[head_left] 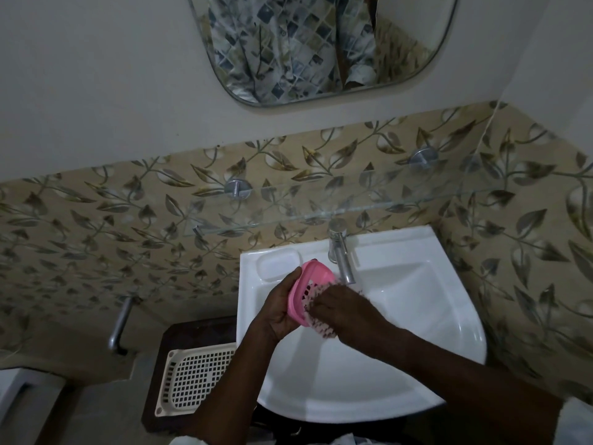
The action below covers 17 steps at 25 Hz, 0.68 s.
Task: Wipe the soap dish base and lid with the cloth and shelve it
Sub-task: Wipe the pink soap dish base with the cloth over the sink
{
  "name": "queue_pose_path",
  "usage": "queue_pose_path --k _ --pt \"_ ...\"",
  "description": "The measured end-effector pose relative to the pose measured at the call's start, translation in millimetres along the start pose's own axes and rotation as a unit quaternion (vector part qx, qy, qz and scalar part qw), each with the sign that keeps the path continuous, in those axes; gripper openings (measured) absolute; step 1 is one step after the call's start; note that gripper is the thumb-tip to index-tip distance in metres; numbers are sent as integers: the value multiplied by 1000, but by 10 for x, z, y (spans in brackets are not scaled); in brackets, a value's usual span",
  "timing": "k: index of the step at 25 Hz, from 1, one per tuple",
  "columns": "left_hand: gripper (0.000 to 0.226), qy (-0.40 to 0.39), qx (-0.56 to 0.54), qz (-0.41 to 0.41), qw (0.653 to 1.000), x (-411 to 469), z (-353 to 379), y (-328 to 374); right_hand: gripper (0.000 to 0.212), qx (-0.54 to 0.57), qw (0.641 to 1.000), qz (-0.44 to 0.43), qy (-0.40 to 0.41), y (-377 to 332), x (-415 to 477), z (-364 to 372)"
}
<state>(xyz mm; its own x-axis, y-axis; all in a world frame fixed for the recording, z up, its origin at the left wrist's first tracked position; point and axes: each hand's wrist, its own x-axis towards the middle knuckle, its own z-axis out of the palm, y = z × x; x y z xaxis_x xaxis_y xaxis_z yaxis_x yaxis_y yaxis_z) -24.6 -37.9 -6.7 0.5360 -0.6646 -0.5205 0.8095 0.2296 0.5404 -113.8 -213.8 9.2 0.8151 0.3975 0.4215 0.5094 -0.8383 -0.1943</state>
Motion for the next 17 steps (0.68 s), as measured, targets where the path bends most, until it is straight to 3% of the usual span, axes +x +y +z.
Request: queue_pose_path --k 3,5,7,10,11,13,15,16,17 --pt "39 13 -16 41 999 28 52 -5 41 26 998 44 35 -88 45 -45" --pt "59 23 -30 54 998 52 100 18 48 27 994 82 68 -111 83 -29" --pt "83 30 -17 68 997 81 127 20 51 85 986 138 29 -152 79 47" --pt "79 55 5 73 996 114 174 -15 37 213 923 316 50 -194 149 80" --pt "76 62 -10 68 996 122 186 -9 37 218 927 295 73 -213 156 109" --pt "71 78 -29 60 995 124 221 19 45 203 964 170 17 -216 155 56" --pt "65 97 -11 48 994 121 248 9 45 81 995 50 4 -14 143 -23" --pt "63 97 -4 44 994 128 251 10 42 41 997 56 27 65 142 -21" --pt "63 95 -4 41 995 137 253 17 41 45 991 114 45 47 141 5"
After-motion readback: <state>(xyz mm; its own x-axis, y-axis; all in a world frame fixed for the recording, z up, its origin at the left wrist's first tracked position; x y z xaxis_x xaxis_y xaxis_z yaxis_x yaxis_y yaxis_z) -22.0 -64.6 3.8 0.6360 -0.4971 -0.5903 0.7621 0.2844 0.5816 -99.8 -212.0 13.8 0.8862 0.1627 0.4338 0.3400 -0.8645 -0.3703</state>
